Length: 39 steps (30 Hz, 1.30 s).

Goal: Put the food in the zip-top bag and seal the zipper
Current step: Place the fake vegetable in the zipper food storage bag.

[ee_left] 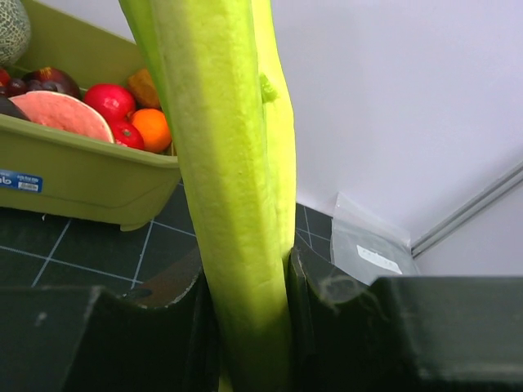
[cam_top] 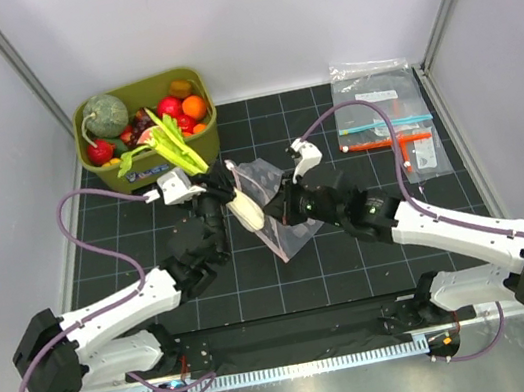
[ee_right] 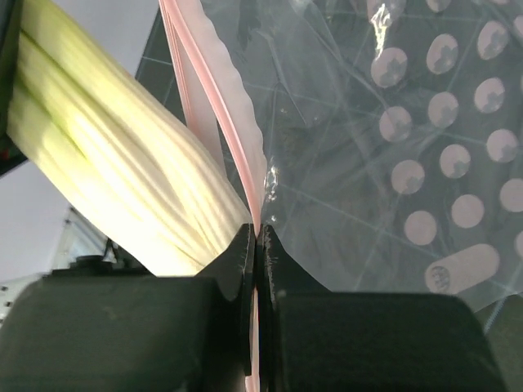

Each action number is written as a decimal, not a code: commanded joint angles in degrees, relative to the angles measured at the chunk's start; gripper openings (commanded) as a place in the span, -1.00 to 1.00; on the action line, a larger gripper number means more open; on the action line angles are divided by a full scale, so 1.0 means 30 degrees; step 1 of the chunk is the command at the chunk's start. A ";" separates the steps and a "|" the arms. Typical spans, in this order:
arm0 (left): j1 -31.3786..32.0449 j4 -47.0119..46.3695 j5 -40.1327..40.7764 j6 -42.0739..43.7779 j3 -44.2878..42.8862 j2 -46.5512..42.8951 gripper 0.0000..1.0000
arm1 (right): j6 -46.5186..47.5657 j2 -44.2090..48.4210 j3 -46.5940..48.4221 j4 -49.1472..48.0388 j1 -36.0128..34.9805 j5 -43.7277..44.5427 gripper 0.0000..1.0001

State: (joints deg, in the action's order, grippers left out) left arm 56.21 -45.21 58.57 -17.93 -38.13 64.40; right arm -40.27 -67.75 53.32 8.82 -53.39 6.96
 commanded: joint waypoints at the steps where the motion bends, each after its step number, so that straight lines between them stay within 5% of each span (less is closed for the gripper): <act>1: 0.0044 -0.2449 0.1074 0.0382 -0.0269 -0.0109 -1.00 | 0.1640 0.0521 0.1619 0.1096 -0.1537 0.2619 -0.98; 3: 0.0074 -0.2536 0.1161 0.0557 -0.0327 0.0036 -1.00 | 0.2084 0.0492 0.2000 0.1483 -0.2124 0.4823 -0.98; 16: 0.0220 -0.6370 0.2451 0.4276 -0.0533 0.3403 -1.00 | 0.3140 0.2188 0.1475 0.1397 -0.2801 0.7666 -0.99; 21: 0.0249 -0.8454 0.0992 0.3959 0.0491 0.3466 -1.00 | 0.3053 0.1841 0.1533 0.1513 -0.2801 0.7699 -0.99; 28: 0.0747 -0.9124 -0.0622 0.2344 0.1079 0.3081 -0.99 | 0.1651 0.0259 0.1534 0.0606 -0.2480 0.4364 -0.99; 35: 0.1712 -1.4485 -0.2322 0.7955 0.1255 0.5337 -1.00 | -0.0283 0.0227 0.1327 -0.0536 -0.1367 0.1578 -0.99; 39: 0.1831 -1.4490 -0.1711 0.8671 0.0640 0.5633 -1.00 | -0.1134 0.0697 0.2263 -0.0305 -0.0722 0.0934 -0.99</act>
State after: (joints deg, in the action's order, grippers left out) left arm 61.21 -72.16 53.56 2.68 -34.63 81.58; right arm -39.75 -68.23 56.75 11.90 -56.64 13.08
